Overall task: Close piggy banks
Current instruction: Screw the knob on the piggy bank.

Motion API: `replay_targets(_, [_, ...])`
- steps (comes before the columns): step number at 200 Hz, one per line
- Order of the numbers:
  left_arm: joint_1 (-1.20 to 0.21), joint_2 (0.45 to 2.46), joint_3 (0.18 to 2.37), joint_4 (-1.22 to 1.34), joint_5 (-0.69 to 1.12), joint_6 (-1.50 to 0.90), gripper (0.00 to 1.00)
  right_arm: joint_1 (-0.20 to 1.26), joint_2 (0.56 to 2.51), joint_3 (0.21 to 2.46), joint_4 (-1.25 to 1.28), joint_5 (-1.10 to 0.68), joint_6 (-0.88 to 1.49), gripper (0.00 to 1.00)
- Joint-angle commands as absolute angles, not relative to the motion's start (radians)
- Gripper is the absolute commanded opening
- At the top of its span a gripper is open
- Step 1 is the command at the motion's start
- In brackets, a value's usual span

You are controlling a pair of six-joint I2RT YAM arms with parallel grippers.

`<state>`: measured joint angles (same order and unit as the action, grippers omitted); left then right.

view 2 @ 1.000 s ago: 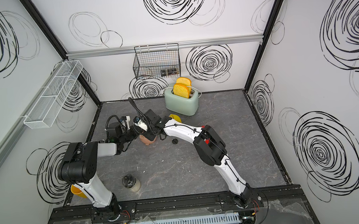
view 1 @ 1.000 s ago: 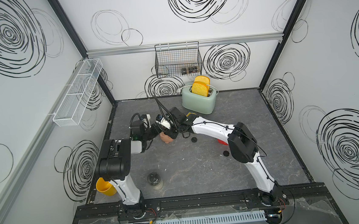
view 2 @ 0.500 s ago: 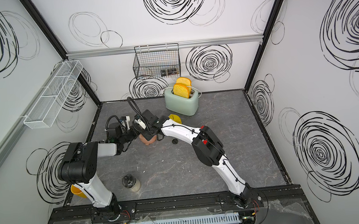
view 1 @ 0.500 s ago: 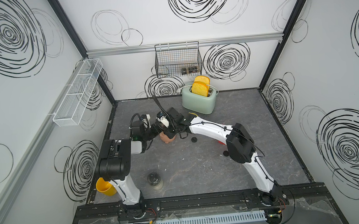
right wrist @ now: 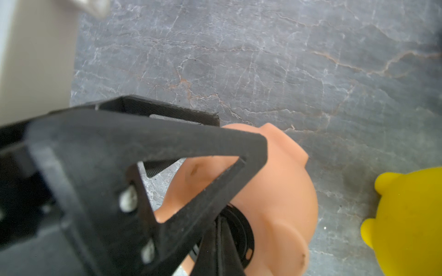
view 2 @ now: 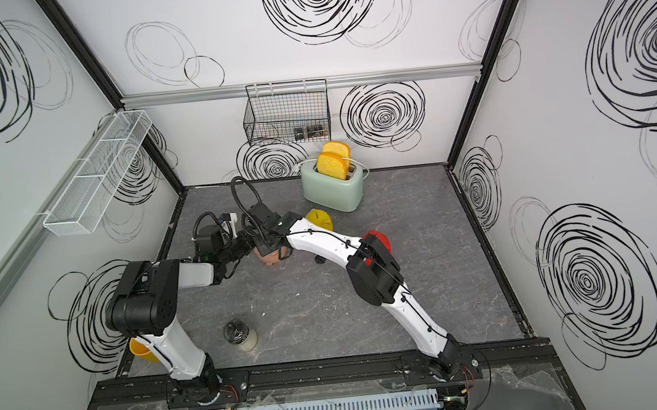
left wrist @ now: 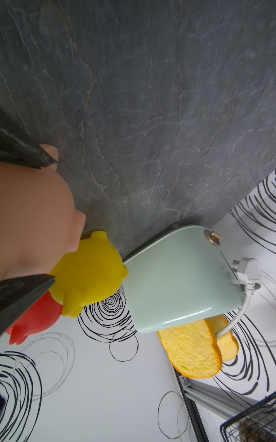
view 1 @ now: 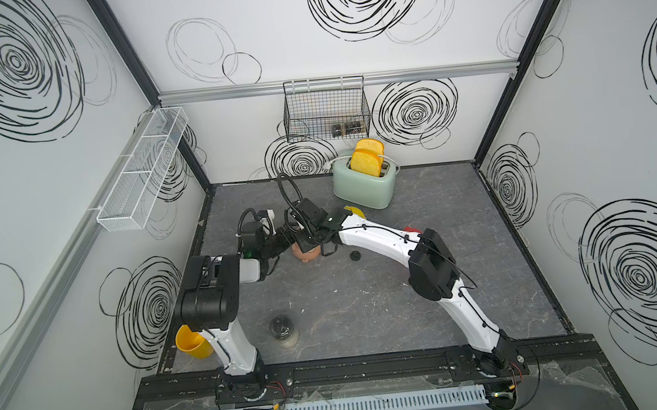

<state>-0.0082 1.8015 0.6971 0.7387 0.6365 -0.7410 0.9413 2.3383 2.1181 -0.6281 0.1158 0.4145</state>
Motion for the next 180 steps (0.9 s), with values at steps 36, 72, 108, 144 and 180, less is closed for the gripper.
replay_targets(36, [-0.012, 1.821, 0.666, 0.705, 0.641, -0.749, 0.73, 0.94, 2.379, 2.131, -0.695, 0.216, 0.647, 0.0])
replay_targets(72, [-0.012, 1.821, 0.666, 0.704, 0.64, -0.75, 0.73, 0.939, 2.378, 2.139, -0.695, 0.212, 0.734, 0.0])
replay_targets(108, [-0.012, 1.819, 0.664, 0.705, 0.64, -0.75, 0.73, 0.94, 2.398, 2.176, -0.742, 0.211, 0.841, 0.0])
replay_targets(144, [-0.014, 1.821, 0.667, 0.708, 0.643, -0.753, 0.73, 0.938, 2.407, 2.177, -0.739, 0.184, 0.933, 0.0])
replay_targets(180, [-0.014, 1.825, 0.666, 0.719, 0.648, -0.762, 0.73, 0.937, 2.409, 2.184, -0.729, 0.15, 0.969, 0.0])
